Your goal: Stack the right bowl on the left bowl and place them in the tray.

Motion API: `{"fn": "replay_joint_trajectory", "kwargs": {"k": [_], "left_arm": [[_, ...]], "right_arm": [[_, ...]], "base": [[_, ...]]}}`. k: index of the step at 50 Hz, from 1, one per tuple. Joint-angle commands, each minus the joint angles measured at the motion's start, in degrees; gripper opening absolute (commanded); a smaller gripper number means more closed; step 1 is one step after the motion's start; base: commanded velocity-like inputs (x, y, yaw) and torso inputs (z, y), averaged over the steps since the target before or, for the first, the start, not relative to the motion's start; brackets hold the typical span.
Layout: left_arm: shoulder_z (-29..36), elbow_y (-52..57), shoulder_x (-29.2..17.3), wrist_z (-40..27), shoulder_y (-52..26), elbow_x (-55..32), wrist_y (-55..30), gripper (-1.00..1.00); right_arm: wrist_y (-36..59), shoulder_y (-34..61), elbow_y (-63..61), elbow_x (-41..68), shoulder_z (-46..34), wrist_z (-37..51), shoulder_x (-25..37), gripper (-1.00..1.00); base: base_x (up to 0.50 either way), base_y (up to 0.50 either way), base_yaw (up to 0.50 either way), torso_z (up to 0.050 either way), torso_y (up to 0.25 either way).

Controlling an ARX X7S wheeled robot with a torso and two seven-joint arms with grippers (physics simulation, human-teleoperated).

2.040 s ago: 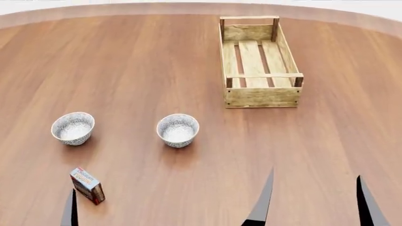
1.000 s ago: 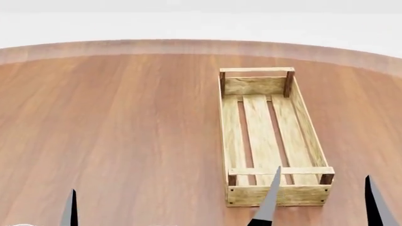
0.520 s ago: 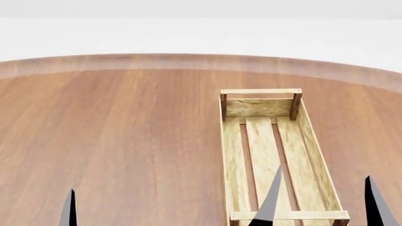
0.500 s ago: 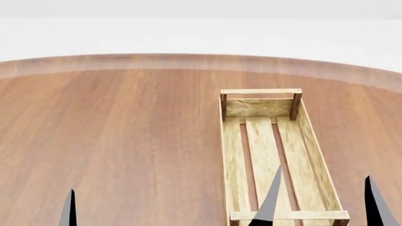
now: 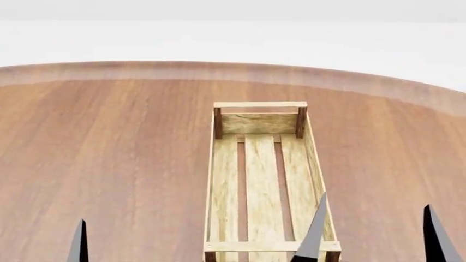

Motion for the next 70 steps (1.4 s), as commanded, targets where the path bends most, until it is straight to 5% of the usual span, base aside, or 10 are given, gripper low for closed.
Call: {"fn": "replay_joint_trajectory", "kwargs": {"k": [1, 13, 60, 70], "left_arm": [[-1.83, -0.30, 0.86, 1.09, -0.04, -0.58, 1.33, 1.00], [-1.14, -0.85, 0.29, 0.48, -0.27, -0.72, 1.71, 1.00], [-0.15, -0.16, -1.58, -1.76, -0.70, -2.28, 0.93, 1.00], [0.55, -0.58, -2.85, -1.15, -0.18, -1.96, 2.48, 1.00]], "right_arm": [[2.09, 1.42, -0.19, -0.87, -0.13, -0.27, -0.12, 1.00], [0.46, 0.58, -0.49, -5.14, -2.20, 1.73, 2.11, 1.00], [-0.62, 3.05, -0.62, -3.79, -7.15, 8.43, 7.53, 1.00], [1.10, 4.70, -0.14, -2.56, -8.96, 9.56, 8.58, 1.00]], "base": [[0.00, 0.00, 0.00, 0.000, 0.000], [0.00, 0.00, 0.00, 0.000, 0.000], [0.00, 0.00, 0.50, 0.000, 0.000], [0.00, 0.00, 0.03, 0.018, 0.000]]}}
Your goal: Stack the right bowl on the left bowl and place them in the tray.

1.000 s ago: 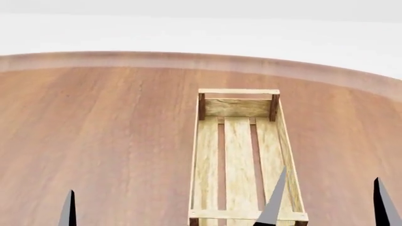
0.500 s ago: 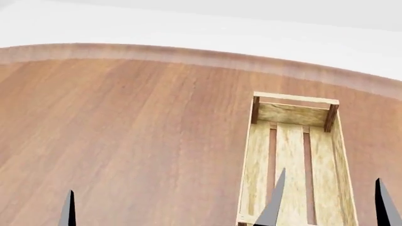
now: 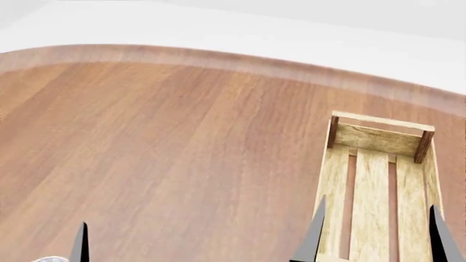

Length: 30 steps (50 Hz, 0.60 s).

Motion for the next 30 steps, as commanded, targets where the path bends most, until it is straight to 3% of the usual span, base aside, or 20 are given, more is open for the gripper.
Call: {"fn": "replay_joint_trajectory", "kwargs": {"k": [1, 30], "left_arm": [[-1.33, -0.85, 0.53, 1.90, 0.14, -0.04, 2.32, 1.00], [-0.65, -0.45, -0.49, 1.07, 0.06, -0.23, 2.20, 1.00]], "right_arm": [[0.05, 1.38, 0.91, 0.20, -0.22, -0.75, -0.01, 1.00], [-0.94, 3.70, 0.34, 3.26, -2.99, 4.01, 3.91, 1.00]], "base": [[0.00, 0.00, 0.00, 0.049, 0.000], [0.00, 0.00, 0.00, 0.049, 0.000]]}}
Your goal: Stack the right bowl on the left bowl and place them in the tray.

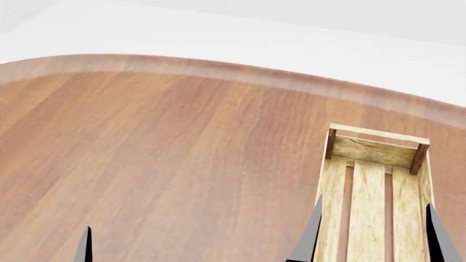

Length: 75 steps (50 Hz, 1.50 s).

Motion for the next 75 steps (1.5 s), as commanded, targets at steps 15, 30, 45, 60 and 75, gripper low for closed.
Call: {"fn": "replay_joint_trajectory", "kwargs": {"k": [15, 30, 45, 60, 75], "left_arm": [[-0.94, -0.34, 0.83, 0.67, -0.30, 0.64, 0.89, 1.00], [-0.93, -0.15, 0.46, 0.32, -0.37, 0.09, 0.76, 1.00], [-0.49, -0.28, 0.13, 0.05, -0.45, -0.04, 1.06, 1.00], [-0.24, 0.05, -0.24, -0.32, -0.51, -0.27, 0.85, 1.00], [0.82, -0.08, -0.16, -0.76, -0.65, 0.03, 0.85, 1.00]], "right_arm": [[-1.87, 2.18, 0.44, 1.44, -1.70, 2.20, 2.30, 1.00], [-2.88, 3.23, 0.60, 2.47, -3.26, 4.29, 4.07, 1.00], [-3.85, 4.06, 1.03, 2.86, -4.70, 5.49, 5.19, 1.00], [-3.75, 5.59, 0.57, 3.70, -6.45, 7.07, 6.43, 1.00], [-3.01, 8.76, 0.14, 4.71, -10.36, 9.98, 9.03, 1.00]], "base": [[0.00, 0.00, 0.00, 0.048, -0.061], [0.00, 0.00, 0.00, 0.040, -0.194], [0.00, 0.00, 0.00, 0.040, -0.197], [0.00, 0.00, 0.00, 0.040, -0.198], [0.00, 0.00, 0.00, 0.040, -0.198]]}}
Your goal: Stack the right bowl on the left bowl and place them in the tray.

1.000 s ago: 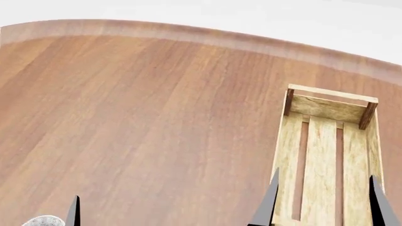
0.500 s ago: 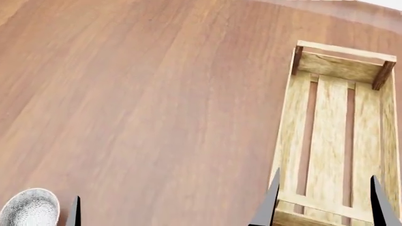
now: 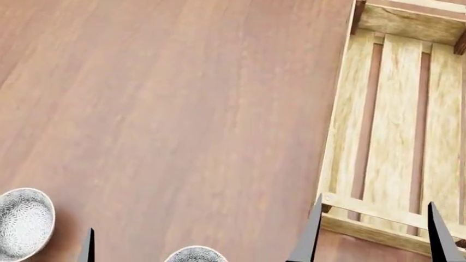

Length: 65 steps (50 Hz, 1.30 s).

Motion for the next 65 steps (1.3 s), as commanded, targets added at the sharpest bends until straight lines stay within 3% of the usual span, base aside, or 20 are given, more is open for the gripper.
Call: {"fn": "replay_joint_trajectory", "kwargs": {"k": [1, 13, 23, 32, 48, 65], "left_arm": [[0.20, -0.02, 1.86, 1.05, -0.50, 1.78, 0.38, 1.00], [4.60, 8.20, 0.17, 1.73, 1.92, 3.91, -8.71, 1.00], [1.29, 12.95, -2.51, 1.48, 6.13, -3.04, -9.49, 1.00], [8.19, 12.99, -13.24, -11.68, 3.00, -14.83, -4.29, 1.00], [8.31, 8.42, -11.53, -9.71, -1.91, -34.03, -4.81, 1.00], [9.66, 2.46, -8.40, -8.16, -6.05, -40.28, -6.07, 1.00]], "right_arm": [[0.19, 2.89, 0.13, 0.10, -2.14, 0.32, 1.16, 1.00], [-6.40, 12.13, 0.12, 4.28, -14.11, 9.81, 8.96, 1.00], [-12.21, 22.22, 0.06, 5.78, -26.62, 16.50, 14.22, 1.00], [-14.07, 28.81, 0.08, 6.33, -34.25, 19.52, 15.41, 1.00], [-17.14, 35.04, 0.10, 6.25, -41.74, 22.37, 17.15, 1.00], [-20.42, 43.87, 0.08, 6.41, -51.74, 25.81, 18.68, 1.00]], "base": [[0.00, 0.00, 0.00, 0.036, -0.197], [0.00, 0.00, 0.00, 0.005, -0.032], [0.00, 0.00, 0.00, 0.000, 0.000], [0.00, 0.00, 0.00, 0.000, 0.000], [0.00, 0.00, 0.00, 0.000, 0.000], [0.00, 0.00, 0.00, 0.000, 0.000]]}}
